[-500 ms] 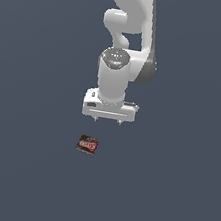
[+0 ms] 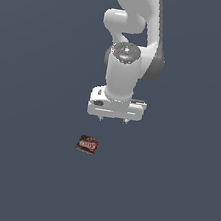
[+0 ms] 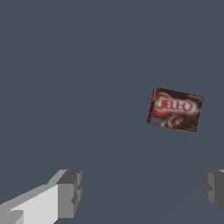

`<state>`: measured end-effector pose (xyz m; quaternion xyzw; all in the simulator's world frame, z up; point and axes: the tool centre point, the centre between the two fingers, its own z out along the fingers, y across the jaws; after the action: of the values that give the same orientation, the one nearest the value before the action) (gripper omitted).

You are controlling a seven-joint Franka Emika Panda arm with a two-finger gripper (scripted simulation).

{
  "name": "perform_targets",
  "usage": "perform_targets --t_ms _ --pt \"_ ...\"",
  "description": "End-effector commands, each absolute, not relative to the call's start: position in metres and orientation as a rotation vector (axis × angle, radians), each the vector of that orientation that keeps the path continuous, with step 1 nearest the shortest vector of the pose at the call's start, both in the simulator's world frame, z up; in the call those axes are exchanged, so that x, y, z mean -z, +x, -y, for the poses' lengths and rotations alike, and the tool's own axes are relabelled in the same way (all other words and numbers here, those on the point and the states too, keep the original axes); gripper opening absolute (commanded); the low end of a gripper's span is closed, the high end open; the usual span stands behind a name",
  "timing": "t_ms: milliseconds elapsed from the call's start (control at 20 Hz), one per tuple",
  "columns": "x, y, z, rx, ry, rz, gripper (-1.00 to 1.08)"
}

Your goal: Pick up the object and move it to a goal position.

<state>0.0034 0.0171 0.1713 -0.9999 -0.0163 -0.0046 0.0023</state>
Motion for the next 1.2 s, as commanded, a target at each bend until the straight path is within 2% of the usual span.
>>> perform_targets --t_ms 0,600,1150 --pt "-0.173 0.004 -0.019 0.017 -3.137 0.054 1.0" --pt "-0.167 0.008 -0.013 0.013 -3.136 0.179 1.0" --pt "-0.15 0.019 0.002 0.005 -3.106 0.522 1.0"
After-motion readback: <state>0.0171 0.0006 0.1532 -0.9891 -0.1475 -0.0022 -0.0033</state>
